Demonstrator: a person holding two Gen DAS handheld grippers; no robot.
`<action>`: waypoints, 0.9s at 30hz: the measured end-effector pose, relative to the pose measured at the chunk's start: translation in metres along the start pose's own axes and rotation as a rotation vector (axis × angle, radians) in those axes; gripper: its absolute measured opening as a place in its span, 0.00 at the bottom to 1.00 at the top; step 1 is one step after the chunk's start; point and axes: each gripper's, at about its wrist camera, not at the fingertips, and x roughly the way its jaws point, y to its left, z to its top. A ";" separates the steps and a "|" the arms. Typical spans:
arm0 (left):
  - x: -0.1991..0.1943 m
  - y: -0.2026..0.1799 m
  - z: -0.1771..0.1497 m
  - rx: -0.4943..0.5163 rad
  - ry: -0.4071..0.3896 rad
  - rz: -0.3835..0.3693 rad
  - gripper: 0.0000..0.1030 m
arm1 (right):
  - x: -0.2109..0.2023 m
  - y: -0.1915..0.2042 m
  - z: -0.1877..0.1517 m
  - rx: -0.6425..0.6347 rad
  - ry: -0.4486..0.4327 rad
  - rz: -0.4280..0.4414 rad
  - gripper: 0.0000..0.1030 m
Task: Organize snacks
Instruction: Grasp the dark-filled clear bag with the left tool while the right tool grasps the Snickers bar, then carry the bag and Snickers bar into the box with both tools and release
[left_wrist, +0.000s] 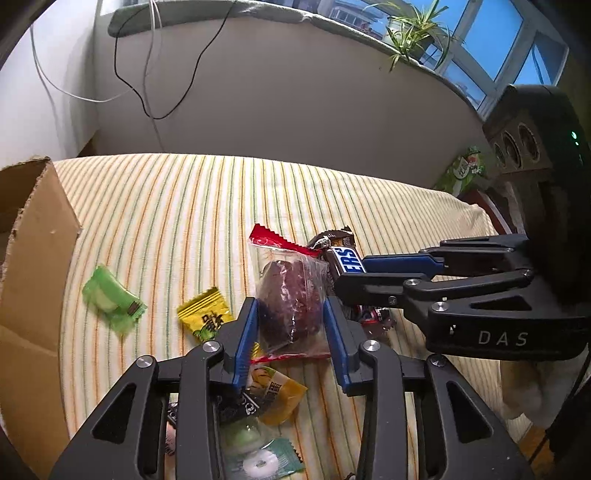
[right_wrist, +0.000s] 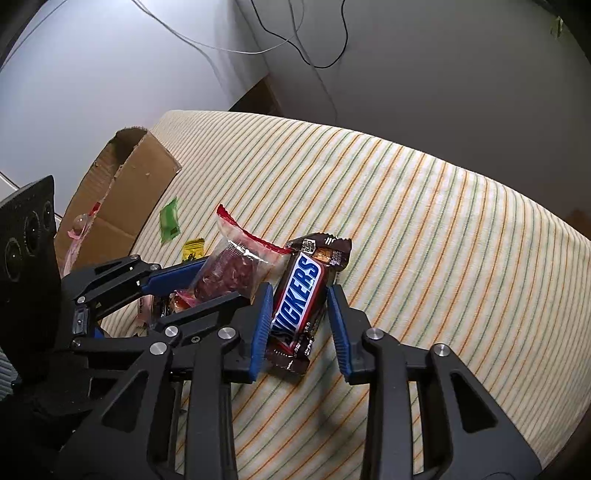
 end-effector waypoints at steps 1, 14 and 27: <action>-0.001 0.001 0.000 -0.001 -0.002 0.002 0.32 | 0.001 0.000 0.000 0.001 -0.002 -0.001 0.31; -0.036 0.000 -0.005 -0.001 -0.087 0.035 0.32 | -0.015 0.003 -0.009 0.017 -0.045 -0.012 0.07; -0.072 0.008 -0.022 -0.034 -0.141 0.049 0.32 | 0.009 0.037 -0.007 -0.091 -0.016 -0.168 0.46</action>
